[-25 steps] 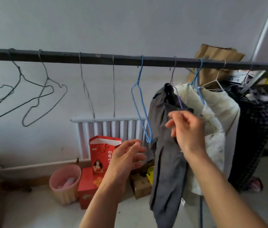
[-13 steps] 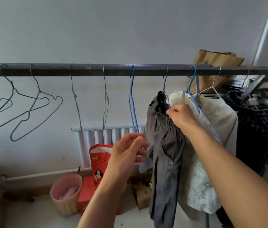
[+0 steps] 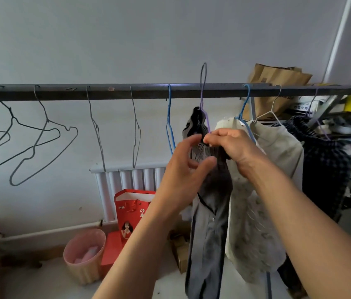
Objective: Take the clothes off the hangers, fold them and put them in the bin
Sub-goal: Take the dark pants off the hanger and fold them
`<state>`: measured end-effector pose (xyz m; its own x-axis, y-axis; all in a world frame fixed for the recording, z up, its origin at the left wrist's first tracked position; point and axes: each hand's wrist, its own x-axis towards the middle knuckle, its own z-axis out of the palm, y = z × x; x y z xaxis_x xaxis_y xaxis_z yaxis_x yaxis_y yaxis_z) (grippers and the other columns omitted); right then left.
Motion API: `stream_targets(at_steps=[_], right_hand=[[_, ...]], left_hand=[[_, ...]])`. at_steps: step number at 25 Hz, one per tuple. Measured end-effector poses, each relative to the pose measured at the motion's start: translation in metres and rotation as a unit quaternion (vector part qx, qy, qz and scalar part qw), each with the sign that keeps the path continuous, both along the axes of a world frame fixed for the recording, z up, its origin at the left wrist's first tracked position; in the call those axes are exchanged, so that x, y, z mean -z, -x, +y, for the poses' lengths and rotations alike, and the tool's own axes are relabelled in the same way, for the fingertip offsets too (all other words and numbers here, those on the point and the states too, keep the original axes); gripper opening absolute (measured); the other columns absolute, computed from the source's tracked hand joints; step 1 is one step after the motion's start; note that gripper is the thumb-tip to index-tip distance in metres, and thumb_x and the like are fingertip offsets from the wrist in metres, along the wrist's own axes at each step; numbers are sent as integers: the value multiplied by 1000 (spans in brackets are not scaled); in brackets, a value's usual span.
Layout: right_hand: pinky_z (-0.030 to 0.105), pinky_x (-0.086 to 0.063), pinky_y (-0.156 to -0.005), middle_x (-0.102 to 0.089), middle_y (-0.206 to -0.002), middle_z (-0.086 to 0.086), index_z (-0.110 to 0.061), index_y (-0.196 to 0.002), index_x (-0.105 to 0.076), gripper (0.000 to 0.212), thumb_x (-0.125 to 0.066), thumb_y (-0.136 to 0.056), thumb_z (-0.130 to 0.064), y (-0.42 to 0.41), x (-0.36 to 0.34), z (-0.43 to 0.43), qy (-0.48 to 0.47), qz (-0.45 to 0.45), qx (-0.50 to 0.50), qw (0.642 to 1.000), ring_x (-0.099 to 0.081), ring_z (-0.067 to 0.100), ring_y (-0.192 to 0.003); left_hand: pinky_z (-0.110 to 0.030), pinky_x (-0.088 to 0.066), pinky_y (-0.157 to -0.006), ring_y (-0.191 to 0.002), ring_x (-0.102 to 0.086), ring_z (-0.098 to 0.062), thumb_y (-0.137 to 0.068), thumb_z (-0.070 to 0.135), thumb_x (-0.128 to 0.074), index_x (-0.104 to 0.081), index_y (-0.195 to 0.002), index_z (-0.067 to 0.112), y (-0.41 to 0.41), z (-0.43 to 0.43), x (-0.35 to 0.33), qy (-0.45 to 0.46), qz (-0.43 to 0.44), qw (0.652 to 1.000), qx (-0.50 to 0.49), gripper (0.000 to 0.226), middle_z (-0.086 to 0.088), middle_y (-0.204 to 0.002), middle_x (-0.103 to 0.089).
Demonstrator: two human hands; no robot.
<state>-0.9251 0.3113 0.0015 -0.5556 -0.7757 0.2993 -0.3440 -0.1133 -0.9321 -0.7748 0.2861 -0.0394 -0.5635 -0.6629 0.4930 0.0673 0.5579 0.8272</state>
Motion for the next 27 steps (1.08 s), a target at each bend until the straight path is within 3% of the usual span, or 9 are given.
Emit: stream_targets(at_steps=[3,5,8,11,14,17,21,23,27], right_hand=[[22,-49,-73,-71,-78,4,-13,-80,-70,10,-64,-87,-12,-11,14,7,-5,-33,-15,999,-64,11,-75],[26,-47,-66,-63,-64,2,-12,-72,-67,14,-64,-86,-10,-14,23,10,-9,-45,-6,999,-58,14,-64],[21,-39,-53,-53,-57,1,-8,-71,-63,12,-62,-83,-9,-18,33,11,-36,-19,31,999,-48,11,-52],[14,-33,-37,-54,-54,4,-3,-69,-61,15,-59,-84,-5,-19,38,8,-46,-38,55,997,-42,4,-34],[16,-24,-32,-55,-47,5,-2,-61,-55,24,-55,-86,-2,-13,35,3,-56,-80,84,992,-31,7,-26],[16,-22,-32,-48,-34,-3,-1,-57,-56,28,-55,-85,0,-11,32,-3,-55,-108,89,989,-27,8,-26],[14,-21,-32,-50,-44,3,-2,-57,-57,25,-56,-82,0,-11,32,-10,-55,-150,84,984,-28,8,-28],[14,-17,-32,-50,-53,6,-4,-61,-54,24,-53,-85,-1,-7,29,-11,-51,-187,55,979,-26,7,-28],[12,-14,-30,-41,-41,-4,-10,-69,-47,27,-43,-96,-8,0,13,-2,-45,-300,-75,950,-24,4,-24]], left_hand=[[-29,-54,-79,-82,-58,-10,-79,38,-77,-40,-131,24,9,-6,-8,21,-84,996,18,65,10,-112,-58],[-27,-50,-70,-76,-58,-7,-73,44,-80,-51,-111,23,7,-9,-8,44,-148,988,-11,53,9,-88,-60],[-30,-42,-59,-58,-52,-9,-76,45,-74,-62,-73,22,3,-6,-5,120,-240,963,-20,25,9,-61,-56],[-32,-41,-58,-58,-46,-13,-73,34,-70,-51,-58,23,-1,7,-1,185,-261,948,4,26,7,-59,-50],[-32,-41,-59,-64,-48,-14,-77,36,-68,-52,-63,18,-11,18,10,270,-291,918,-14,28,3,-66,-53],[-32,-42,-58,-69,-53,-15,-84,45,-63,-63,-75,16,-21,20,20,270,-292,917,-27,31,2,-74,-59],[-30,-35,-52,-62,-47,-13,-83,54,-64,-57,-71,17,-26,15,21,275,-297,913,-56,39,3,-68,-54],[-31,-39,-56,-64,-47,-12,-82,55,-65,-54,-67,20,-28,12,23,277,-300,911,-57,39,5,-68,-53],[-38,-47,-59,-65,-55,-16,-82,48,-68,-62,-69,16,-25,3,35,210,-271,939,-41,35,2,-67,-58]])
